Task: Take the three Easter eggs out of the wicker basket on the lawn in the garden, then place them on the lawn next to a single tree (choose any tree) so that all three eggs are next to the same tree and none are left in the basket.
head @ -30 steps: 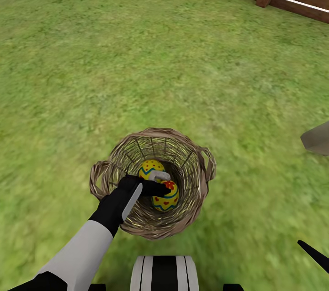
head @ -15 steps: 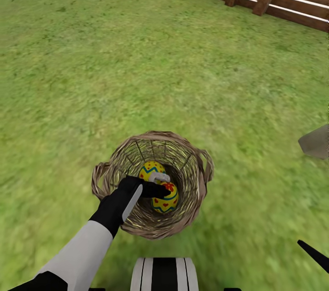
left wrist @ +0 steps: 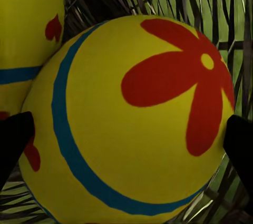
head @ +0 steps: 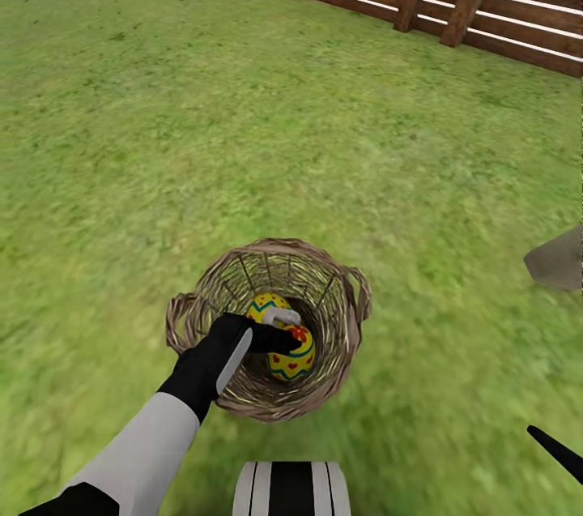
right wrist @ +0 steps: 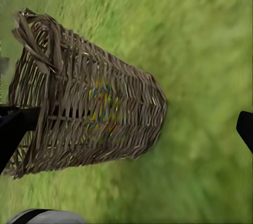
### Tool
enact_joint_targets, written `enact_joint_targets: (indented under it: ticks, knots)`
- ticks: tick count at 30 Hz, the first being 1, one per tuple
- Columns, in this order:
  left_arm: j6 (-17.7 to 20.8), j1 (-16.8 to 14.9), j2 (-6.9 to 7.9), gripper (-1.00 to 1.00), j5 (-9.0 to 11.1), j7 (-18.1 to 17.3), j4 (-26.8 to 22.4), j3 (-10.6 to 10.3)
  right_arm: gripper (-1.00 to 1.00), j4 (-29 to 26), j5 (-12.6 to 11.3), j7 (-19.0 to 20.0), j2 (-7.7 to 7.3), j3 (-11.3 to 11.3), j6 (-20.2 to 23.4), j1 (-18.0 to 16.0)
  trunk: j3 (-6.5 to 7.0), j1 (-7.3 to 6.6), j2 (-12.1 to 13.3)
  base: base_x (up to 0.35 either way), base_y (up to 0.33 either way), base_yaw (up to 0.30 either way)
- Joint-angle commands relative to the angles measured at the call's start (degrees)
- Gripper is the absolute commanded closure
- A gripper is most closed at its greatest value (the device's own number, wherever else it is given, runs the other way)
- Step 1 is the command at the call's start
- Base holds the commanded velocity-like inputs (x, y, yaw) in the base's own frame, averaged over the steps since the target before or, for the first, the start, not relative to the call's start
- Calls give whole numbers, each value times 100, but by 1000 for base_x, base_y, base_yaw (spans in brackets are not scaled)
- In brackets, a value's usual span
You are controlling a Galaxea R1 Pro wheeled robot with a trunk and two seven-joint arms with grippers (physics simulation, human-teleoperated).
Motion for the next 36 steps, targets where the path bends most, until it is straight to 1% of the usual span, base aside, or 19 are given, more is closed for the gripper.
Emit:
enact_joint_targets:
  ticks: [1,2,5,7,16,25,30,33,36]
  knots:
    - [30,-3,0,100,46,21,-2,-5,-100,-2,-24,1,-3,0,54,3,-2,0,-1,0,0,0]
    - [31,0,0,100,46,21,-2,-5,-100,-2,-23,1,-4,0,54,3,-2,0,-1,0,0,0]
    - [35,4,0,100,46,21,3,-5,-100,-2,-20,1,-7,0,54,3,64,-8,3,0,0,0]
    - [36,1,0,100,46,21,1,-5,-100,-2,-19,1,-6,0,54,3,64,-8,3,0,0,0]
    - [127,9,14,100,46,29,-2,-5,-100,-2,-13,1,-8,0,54,3,264,-31,15,0,0,0]
    - [137,28,17,100,62,30,-10,-5,-100,0,10,1,-9,-2,54,3,463,-54,27,0,0,0]
    - [156,30,45,100,80,30,-11,17,-100,3,38,-11,-6,0,54,-9,574,-67,34,0,0,0]
    - [412,31,59,100,74,32,-24,36,-100,6,54,-38,-8,0,55,-14,640,-75,38,0,0,0]
    - [581,31,61,100,73,37,-22,44,-100,7,65,-70,-4,2,54,-16,707,-83,42,0,0,0]
